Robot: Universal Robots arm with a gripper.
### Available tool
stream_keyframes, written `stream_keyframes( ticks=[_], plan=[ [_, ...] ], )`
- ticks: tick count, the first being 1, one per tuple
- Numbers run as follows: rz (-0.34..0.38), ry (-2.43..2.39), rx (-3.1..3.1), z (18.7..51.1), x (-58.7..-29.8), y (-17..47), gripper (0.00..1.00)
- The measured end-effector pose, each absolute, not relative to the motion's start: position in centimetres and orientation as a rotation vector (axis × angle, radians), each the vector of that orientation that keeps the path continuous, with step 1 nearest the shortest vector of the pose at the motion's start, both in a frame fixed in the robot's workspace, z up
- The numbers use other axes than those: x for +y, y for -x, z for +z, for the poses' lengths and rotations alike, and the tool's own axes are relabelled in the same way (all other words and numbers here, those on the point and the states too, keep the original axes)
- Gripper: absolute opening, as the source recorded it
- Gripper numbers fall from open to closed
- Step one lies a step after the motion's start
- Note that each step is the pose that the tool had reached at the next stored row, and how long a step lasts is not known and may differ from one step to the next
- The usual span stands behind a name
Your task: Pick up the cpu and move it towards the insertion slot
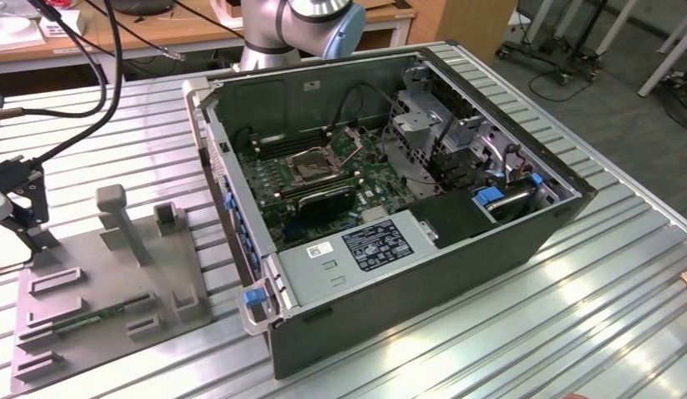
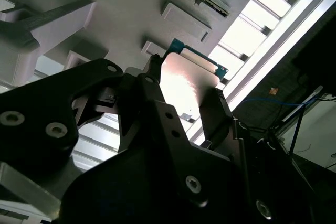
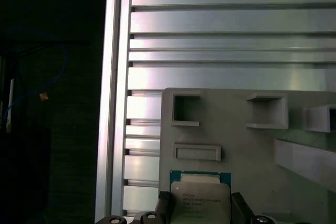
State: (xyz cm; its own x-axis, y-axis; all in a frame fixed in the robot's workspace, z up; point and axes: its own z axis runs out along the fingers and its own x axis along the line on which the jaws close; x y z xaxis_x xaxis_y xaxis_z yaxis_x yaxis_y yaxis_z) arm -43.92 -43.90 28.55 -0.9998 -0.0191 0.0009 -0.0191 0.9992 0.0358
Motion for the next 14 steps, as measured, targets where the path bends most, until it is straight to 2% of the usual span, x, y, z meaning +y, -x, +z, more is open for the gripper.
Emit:
stream_keyframes(
  ticks=[14],
  plan=[
    [-0.056, -0.03, -3.14, 28.76, -43.9, 43.92, 0.54]
  ],
)
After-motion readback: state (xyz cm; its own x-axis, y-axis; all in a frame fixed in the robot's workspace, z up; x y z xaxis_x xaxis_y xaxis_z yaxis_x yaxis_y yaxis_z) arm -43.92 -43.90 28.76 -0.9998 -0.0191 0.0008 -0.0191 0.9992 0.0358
